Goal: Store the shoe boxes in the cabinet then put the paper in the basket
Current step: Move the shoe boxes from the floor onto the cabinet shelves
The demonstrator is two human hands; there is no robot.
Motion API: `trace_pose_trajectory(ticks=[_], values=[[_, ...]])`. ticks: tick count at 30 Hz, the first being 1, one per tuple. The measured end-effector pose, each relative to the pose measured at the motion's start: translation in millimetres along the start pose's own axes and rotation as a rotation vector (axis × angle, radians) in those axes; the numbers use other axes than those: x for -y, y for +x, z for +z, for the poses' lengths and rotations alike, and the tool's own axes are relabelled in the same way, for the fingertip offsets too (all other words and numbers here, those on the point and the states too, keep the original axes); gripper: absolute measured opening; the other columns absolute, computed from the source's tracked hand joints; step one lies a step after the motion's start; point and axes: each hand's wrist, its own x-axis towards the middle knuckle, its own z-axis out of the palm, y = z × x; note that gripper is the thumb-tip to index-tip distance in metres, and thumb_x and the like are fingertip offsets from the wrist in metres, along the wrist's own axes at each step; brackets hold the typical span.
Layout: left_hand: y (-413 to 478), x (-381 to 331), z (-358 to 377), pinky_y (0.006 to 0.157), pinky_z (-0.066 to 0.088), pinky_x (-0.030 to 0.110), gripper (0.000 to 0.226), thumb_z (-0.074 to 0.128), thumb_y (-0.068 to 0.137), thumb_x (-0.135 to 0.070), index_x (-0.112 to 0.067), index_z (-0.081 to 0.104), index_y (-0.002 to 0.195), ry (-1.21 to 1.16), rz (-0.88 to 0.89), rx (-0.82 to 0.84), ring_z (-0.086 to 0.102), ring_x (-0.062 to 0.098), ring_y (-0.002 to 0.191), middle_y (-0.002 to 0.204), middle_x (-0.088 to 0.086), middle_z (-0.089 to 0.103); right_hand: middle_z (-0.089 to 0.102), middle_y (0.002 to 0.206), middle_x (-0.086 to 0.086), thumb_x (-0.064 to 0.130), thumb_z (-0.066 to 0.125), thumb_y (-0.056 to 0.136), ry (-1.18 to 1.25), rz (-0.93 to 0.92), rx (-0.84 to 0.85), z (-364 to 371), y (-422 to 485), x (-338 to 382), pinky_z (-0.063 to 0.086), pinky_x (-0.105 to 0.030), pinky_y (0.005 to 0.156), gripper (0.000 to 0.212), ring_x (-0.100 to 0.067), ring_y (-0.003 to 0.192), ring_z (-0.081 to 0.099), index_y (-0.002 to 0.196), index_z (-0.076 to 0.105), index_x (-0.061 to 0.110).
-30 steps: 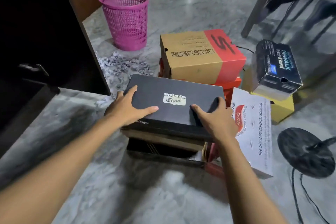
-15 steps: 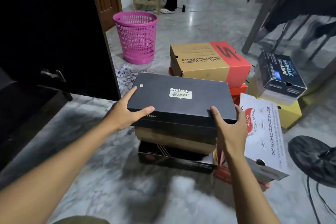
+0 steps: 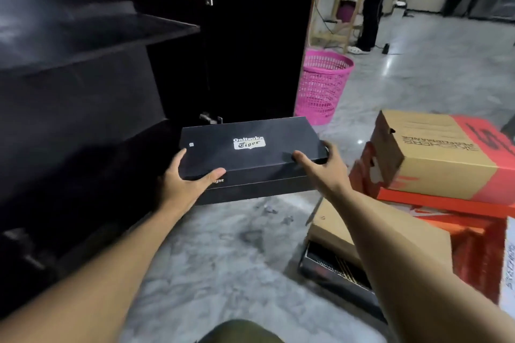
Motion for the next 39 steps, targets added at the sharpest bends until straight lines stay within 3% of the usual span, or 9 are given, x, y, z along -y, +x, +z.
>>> trace_pose_trajectory(ticks=[4, 9, 18, 24, 26, 30, 33, 35, 39], values=[[16.1, 10.4, -33.9, 0.095, 0.039, 0.020, 0.098, 0.090, 0.057, -0.048, -0.023, 0.046, 0.141, -0.038, -0.065, -0.131, 0.052, 0.005, 0.115, 0.123, -0.013, 0.055, 0.061, 0.113, 0.002, 0.053, 0.075, 0.078, -0.032, -0.005, 0.155, 50.5, 37.4, 24.8, 0.051, -0.033, 0.080, 0.059, -0.017, 0.095, 0.061, 0.123, 0.047, 0.027], [45.6, 40.0, -55.6, 0.093, 0.033, 0.018, 0.093, 0.090, 0.064, -0.034, -0.019, 0.044, 0.143, -0.023, -0.125, -0.224, 0.043, 0.002, 0.110, 0.126, -0.011, 0.049, 0.064, 0.112, 0.004, 0.063, 0.078, 0.066, 0.037, -0.008, 0.288, 119.7, 75.1, 15.4, 0.055, -0.036, 0.087, 0.079, -0.018, 0.099, 0.065, 0.127, 0.049, 0.022], [56.8, 128.3, -100.3, 0.103, 0.046, 0.033, 0.103, 0.093, 0.049, -0.048, -0.023, 0.048, 0.139, 0.056, -0.295, -0.432, 0.057, 0.013, 0.116, 0.129, -0.005, 0.059, 0.060, 0.124, 0.000, 0.027, 0.086, 0.074, 0.234, 0.052, 0.608, 253.4, 91.8, 5.2, 0.047, -0.026, 0.098, 0.075, -0.016, 0.111, 0.059, 0.136, 0.047, 0.012], [51.9, 169.0, -131.5, 0.102, 0.048, 0.035, 0.117, 0.084, 0.031, -0.072, -0.029, 0.051, 0.135, 0.138, -0.383, -0.581, 0.060, 0.011, 0.112, 0.123, -0.010, 0.063, 0.065, 0.122, -0.003, 0.024, 0.086, 0.075, 0.282, -0.011, 0.760, 331.0, 84.6, -1.5, 0.049, -0.007, 0.071, 0.070, -0.008, 0.098, 0.063, 0.132, 0.050, 0.008], [48.0, 183.1, -135.8, 0.102, 0.048, 0.036, 0.116, 0.085, 0.034, -0.069, -0.026, 0.051, 0.136, 0.159, -0.419, -0.620, 0.059, 0.014, 0.115, 0.125, -0.007, 0.062, 0.063, 0.118, -0.003, 0.015, 0.084, 0.077, 0.307, -0.011, 0.768, 352.3, 77.6, -5.6, 0.047, -0.001, 0.064, 0.066, 0.000, 0.088, 0.060, 0.132, 0.048, 0.007], [49.3, 195.3, -135.7, 0.104, 0.045, 0.042, 0.097, 0.076, 0.049, -0.071, -0.022, 0.057, 0.130, 0.381, -0.489, -0.645, 0.052, 0.029, 0.122, 0.130, 0.010, 0.055, 0.063, 0.123, -0.008, 0.011, 0.083, 0.077, 0.370, -0.021, 0.792, 378.6, 67.1, -8.5, 0.051, -0.006, 0.072, 0.071, -0.005, 0.093, 0.062, 0.135, 0.044, 0.008], [55.4, 188.7, -129.6, 0.103, 0.040, 0.045, 0.065, 0.074, 0.073, -0.054, -0.016, 0.063, 0.125, 0.757, -0.330, -0.687, 0.042, 0.040, 0.125, 0.134, 0.021, 0.047, 0.058, 0.126, -0.003, 0.023, 0.085, 0.076, 0.409, -0.064, 0.712, 387.2, 61.9, -3.7, 0.048, -0.009, 0.084, 0.079, -0.009, 0.106, 0.061, 0.141, 0.040, 0.010], [59.2, 181.4, -126.5, 0.096, 0.043, 0.043, 0.051, 0.070, 0.079, -0.049, -0.019, 0.065, 0.120, 0.957, -0.217, -0.617, 0.044, 0.039, 0.123, 0.134, 0.018, 0.050, 0.049, 0.130, -0.003, 0.041, 0.084, 0.074, 0.346, -0.125, 0.567, 392.6, 54.5, -6.0, 0.046, -0.021, 0.096, 0.085, -0.015, 0.116, 0.056, 0.141, 0.040, 0.015], [66.5, 174.0, -130.6, 0.082, 0.047, 0.035, 0.032, 0.058, 0.092, -0.045, -0.025, 0.066, 0.116, 1.042, -0.306, -0.396, 0.053, 0.026, 0.113, 0.119, 0.003, 0.060, 0.042, 0.123, -0.004, 0.056, 0.080, 0.072, 0.198, -0.243, 0.459, 399.3, 43.1, -12.8, 0.050, -0.033, 0.093, 0.079, -0.023, 0.112, 0.053, 0.132, 0.044, 0.019]])
